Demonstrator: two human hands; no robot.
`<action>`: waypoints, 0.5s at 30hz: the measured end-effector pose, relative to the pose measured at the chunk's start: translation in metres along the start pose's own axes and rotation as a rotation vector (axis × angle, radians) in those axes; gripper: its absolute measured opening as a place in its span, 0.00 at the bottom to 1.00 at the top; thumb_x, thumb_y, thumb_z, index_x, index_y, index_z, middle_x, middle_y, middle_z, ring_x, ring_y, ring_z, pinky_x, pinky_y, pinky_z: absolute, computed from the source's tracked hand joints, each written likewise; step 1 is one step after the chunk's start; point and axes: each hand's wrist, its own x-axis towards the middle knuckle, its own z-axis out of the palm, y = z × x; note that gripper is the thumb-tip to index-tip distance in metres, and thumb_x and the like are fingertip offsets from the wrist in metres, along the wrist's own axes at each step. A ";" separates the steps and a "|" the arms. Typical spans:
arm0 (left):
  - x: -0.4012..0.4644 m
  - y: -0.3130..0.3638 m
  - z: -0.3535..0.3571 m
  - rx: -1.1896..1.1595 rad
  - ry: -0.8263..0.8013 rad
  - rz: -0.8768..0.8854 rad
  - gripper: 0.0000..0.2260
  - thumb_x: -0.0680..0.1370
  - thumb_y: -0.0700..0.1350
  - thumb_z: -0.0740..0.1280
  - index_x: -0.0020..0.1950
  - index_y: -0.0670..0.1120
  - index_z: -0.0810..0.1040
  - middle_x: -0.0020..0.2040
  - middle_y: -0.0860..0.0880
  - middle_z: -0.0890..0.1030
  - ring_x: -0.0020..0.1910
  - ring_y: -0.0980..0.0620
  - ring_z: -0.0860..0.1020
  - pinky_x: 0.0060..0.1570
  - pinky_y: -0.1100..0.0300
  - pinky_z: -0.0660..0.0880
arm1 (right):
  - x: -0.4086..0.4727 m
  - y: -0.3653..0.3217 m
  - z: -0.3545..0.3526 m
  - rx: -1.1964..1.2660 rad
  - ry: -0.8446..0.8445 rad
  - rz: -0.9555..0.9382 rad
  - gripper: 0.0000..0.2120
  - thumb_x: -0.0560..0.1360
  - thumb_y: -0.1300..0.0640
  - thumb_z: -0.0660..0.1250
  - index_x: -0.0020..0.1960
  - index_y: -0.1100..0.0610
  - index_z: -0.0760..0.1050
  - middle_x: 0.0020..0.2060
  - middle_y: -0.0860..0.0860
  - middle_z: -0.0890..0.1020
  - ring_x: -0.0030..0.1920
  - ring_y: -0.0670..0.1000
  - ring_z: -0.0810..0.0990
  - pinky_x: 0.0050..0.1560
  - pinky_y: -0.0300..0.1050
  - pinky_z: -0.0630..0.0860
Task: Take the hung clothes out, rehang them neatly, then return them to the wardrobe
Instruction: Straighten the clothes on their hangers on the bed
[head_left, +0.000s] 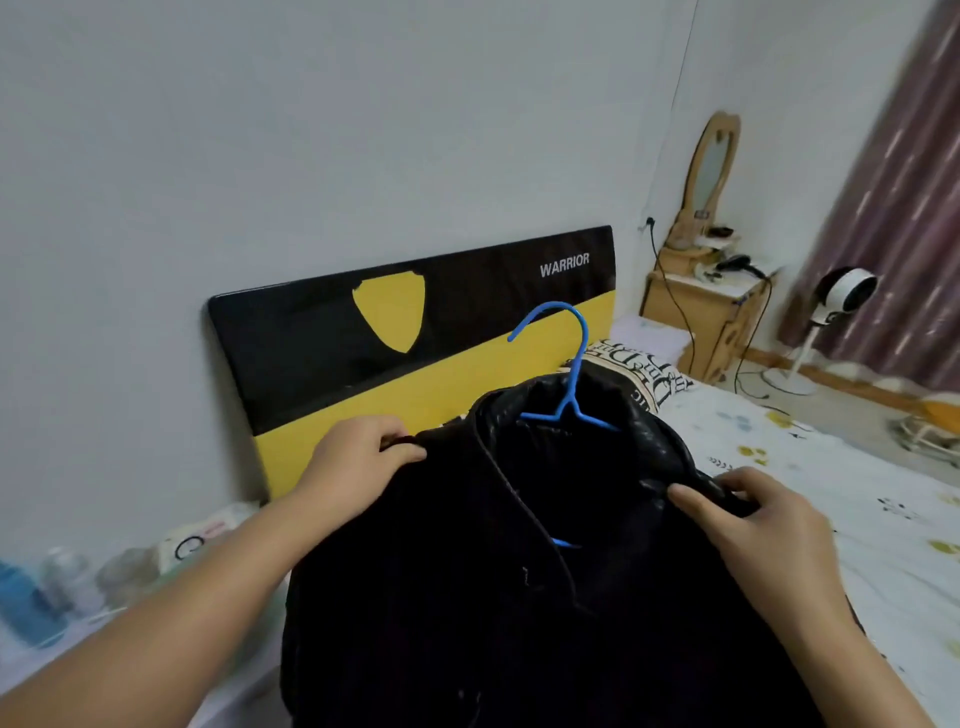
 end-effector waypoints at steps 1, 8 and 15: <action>0.012 -0.005 -0.008 0.000 0.006 0.015 0.06 0.75 0.49 0.67 0.38 0.50 0.79 0.36 0.53 0.78 0.40 0.55 0.75 0.37 0.60 0.69 | 0.006 -0.010 0.008 0.001 0.022 -0.003 0.12 0.65 0.42 0.73 0.38 0.50 0.76 0.36 0.48 0.80 0.43 0.56 0.78 0.50 0.57 0.73; 0.100 -0.045 -0.048 -0.024 0.000 0.077 0.06 0.74 0.48 0.68 0.37 0.51 0.79 0.37 0.52 0.79 0.41 0.53 0.76 0.43 0.54 0.73 | 0.052 -0.070 0.070 0.012 0.103 0.033 0.12 0.65 0.41 0.73 0.37 0.48 0.76 0.36 0.47 0.80 0.44 0.56 0.78 0.52 0.60 0.74; 0.179 -0.068 -0.046 -0.034 0.009 0.100 0.06 0.75 0.47 0.68 0.41 0.46 0.80 0.38 0.50 0.79 0.41 0.51 0.77 0.42 0.54 0.73 | 0.108 -0.087 0.118 -0.009 0.120 0.081 0.12 0.66 0.43 0.73 0.35 0.49 0.75 0.34 0.46 0.78 0.45 0.55 0.78 0.54 0.60 0.73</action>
